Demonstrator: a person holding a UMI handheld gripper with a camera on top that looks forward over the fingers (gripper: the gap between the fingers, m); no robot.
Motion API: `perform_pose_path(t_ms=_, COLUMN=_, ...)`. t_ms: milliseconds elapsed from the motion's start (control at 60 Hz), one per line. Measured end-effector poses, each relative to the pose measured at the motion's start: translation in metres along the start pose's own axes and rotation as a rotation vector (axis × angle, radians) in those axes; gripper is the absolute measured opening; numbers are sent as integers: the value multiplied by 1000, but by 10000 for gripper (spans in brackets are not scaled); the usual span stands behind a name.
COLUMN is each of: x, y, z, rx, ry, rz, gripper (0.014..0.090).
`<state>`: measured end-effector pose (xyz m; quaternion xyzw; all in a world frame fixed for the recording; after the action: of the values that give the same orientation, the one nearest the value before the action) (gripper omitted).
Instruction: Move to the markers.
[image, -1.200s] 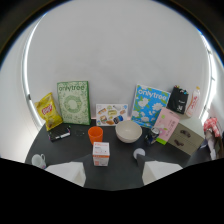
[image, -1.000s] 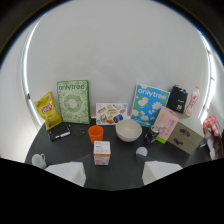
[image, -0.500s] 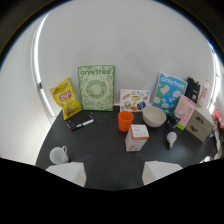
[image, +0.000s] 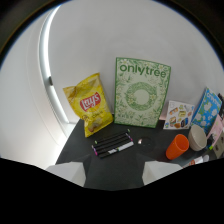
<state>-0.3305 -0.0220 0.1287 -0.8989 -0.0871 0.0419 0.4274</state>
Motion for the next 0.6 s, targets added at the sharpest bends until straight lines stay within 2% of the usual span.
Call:
perform_pose_path(t_ms=133, x=-3, y=-6, z=56, rx=-32, ry=9, rz=1, gripper=859)
perform_pose_path(t_ms=250, x=-3, y=-6, z=85, rx=-53, ry=13, rz=9, gripper=857)
perform_pose_path(t_ms=600, x=-2, y=0, z=100, rx=-91, ry=12, rz=22, gripper=856)
